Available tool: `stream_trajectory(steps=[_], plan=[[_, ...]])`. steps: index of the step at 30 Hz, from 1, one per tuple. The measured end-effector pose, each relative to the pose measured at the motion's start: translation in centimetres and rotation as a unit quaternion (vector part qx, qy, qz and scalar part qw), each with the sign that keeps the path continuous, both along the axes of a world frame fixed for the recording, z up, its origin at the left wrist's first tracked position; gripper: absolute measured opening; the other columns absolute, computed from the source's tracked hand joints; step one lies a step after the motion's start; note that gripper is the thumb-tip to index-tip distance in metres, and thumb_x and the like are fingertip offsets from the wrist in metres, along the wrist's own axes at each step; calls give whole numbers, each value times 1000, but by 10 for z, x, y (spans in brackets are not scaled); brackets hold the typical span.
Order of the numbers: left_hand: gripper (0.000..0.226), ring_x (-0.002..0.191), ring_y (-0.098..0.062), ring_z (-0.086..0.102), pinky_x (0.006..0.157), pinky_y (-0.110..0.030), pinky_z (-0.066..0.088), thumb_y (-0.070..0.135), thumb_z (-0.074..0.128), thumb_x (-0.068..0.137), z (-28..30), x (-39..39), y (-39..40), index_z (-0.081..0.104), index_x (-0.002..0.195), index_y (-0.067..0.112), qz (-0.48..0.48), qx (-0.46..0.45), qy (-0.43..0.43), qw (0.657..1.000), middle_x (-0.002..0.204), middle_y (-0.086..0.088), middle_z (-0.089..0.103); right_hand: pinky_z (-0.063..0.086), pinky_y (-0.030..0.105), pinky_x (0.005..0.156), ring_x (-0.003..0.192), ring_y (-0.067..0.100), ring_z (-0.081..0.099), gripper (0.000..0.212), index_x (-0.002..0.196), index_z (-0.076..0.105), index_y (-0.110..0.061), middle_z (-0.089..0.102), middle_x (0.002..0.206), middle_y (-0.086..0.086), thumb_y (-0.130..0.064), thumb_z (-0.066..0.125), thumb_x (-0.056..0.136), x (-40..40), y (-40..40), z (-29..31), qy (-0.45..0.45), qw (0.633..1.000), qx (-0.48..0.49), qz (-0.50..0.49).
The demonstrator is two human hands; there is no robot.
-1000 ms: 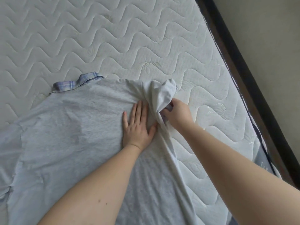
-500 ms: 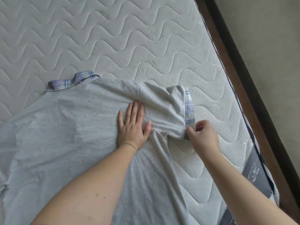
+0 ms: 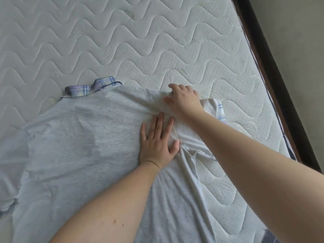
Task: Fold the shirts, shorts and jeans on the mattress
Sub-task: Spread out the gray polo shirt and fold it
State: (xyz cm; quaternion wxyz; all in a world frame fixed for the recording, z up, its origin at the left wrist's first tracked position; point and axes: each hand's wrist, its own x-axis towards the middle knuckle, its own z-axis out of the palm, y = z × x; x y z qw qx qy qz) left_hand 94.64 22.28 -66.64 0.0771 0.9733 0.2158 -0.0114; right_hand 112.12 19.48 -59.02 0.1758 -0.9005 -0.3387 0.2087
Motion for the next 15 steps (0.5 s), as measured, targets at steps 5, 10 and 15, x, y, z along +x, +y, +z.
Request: stream_trajectory(steps=[5, 10, 15], plan=[[83, 150, -21, 18, 117, -59, 14, 56, 44, 86, 0, 0, 0, 29, 153, 10, 10, -11, -30, 999, 162, -8, 22, 33, 40, 98, 117, 31, 45, 40, 119, 58, -16, 54, 123, 7, -46, 59, 92, 18, 23, -11, -2, 993, -110, -28], [72, 150, -22, 21, 116, -61, 16, 53, 47, 86, -2, -1, 1, 44, 146, 14, -5, -11, -49, 999, 160, -8, 28, 35, 33, 67, 86, 31, 57, 13, 82, 55, -14, 62, 95, 11, -20, 57, 93, 37, 18, -14, -4, 996, -61, -72], [64, 150, -27, 17, 115, -61, 15, 57, 47, 86, -3, -2, 1, 43, 146, 33, -20, 3, -36, 999, 161, -11, 24, 36, 35, 68, 90, 32, 59, 13, 96, 54, -16, 63, 97, 9, -28, 58, 95, 43, -2, -8, -24, 997, -45, -55]])
